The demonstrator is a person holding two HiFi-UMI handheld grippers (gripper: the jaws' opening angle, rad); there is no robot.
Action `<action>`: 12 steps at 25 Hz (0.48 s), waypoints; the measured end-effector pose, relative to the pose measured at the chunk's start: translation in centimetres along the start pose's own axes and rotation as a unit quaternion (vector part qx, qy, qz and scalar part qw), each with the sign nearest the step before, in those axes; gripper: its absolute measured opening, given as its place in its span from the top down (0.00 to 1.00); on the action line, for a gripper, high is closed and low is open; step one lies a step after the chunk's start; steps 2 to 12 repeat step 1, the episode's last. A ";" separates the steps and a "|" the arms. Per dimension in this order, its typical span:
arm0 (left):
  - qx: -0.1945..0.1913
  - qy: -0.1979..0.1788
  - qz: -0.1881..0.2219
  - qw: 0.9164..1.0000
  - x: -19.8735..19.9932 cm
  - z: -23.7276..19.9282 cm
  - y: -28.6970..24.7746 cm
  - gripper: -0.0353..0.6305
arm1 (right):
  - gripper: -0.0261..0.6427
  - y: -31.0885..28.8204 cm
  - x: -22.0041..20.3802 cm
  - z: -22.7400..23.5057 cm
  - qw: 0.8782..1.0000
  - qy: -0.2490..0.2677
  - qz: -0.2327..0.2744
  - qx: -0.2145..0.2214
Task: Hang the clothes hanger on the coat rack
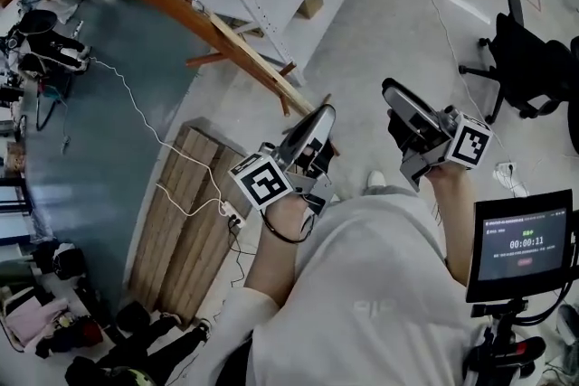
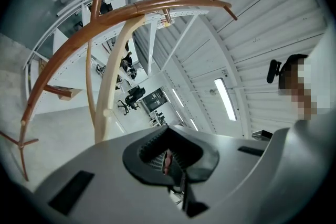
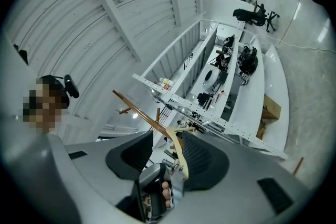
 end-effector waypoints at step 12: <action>0.000 0.001 -0.001 1.000 -0.1 0.0 0.0 0.94 | 0.69 0.2 -0.1 0.0 1.000 -0.003 0.002 0.000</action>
Point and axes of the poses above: the fingertips, and each gripper's own axes: y backward along the fingers, z to its right, x out of its top, the point moved 4 cm from there along y, backward along the fingers, and after that the axes turned 13 degrees about -z, right-handed, at the moved point
